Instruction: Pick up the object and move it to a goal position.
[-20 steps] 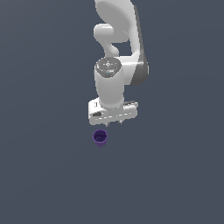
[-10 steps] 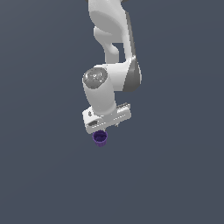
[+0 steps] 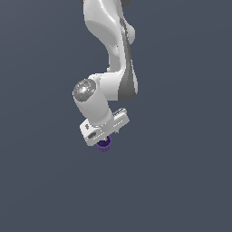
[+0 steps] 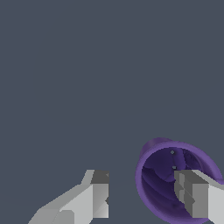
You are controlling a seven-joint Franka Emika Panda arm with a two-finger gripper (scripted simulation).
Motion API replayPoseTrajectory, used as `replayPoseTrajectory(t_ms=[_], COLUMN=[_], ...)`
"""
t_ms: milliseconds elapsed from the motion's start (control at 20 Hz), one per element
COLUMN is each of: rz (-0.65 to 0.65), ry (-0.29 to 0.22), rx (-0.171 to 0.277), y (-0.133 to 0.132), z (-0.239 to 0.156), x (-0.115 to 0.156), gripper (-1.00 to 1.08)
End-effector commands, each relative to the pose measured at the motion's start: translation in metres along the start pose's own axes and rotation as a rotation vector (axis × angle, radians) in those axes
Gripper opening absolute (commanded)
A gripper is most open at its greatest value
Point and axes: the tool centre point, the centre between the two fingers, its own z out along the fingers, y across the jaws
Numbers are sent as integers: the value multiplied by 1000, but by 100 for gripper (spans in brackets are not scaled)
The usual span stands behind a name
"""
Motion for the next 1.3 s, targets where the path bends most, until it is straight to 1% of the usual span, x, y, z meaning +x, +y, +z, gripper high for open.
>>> replayPoseTrajectory(t_ms=[0, 300, 600, 950, 1250], rz=[-46, -153, -258, -378, -474], ry=[12, 49, 97, 167, 233], rx=[20, 65, 104, 140, 159], y=[5, 19, 32, 49, 63], z=[3, 9, 14, 17, 18], x=[0, -1, -2, -4, -6], gripper=[28, 28, 28, 28, 28])
